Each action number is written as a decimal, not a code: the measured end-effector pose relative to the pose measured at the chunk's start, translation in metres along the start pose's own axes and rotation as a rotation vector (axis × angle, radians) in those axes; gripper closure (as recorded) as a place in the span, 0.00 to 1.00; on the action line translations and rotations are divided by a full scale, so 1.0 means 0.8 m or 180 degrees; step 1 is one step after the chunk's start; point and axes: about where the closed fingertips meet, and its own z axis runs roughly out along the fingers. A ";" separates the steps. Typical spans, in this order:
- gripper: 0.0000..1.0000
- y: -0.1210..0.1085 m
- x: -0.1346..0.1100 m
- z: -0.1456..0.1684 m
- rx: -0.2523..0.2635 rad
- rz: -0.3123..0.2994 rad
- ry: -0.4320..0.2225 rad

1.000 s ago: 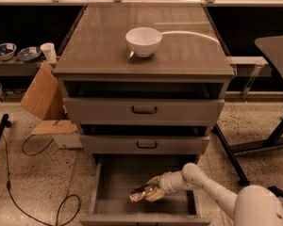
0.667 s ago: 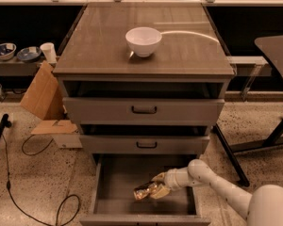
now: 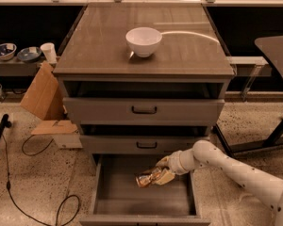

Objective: Pick orange can from bottom drawer and place on counter

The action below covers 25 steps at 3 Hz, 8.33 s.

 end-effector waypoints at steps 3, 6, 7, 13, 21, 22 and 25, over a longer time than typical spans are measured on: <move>1.00 0.013 -0.176 -0.227 0.0395 -0.0196 0.0384; 1.00 0.003 -0.282 -0.311 0.0561 -0.0178 0.0617; 1.00 0.002 -0.283 -0.311 0.0557 -0.0179 0.0623; 1.00 0.065 -0.163 -0.112 0.0204 0.0005 0.0295; 1.00 -0.045 -0.557 -0.571 0.1652 -0.0842 0.0510; 1.00 -0.099 -0.585 -0.568 0.1743 -0.0823 0.0432; 1.00 -0.215 -0.490 -0.592 0.2199 -0.0072 0.0131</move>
Offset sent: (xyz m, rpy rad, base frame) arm -0.0156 -0.0317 0.2661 -0.1779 -0.1429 -0.0532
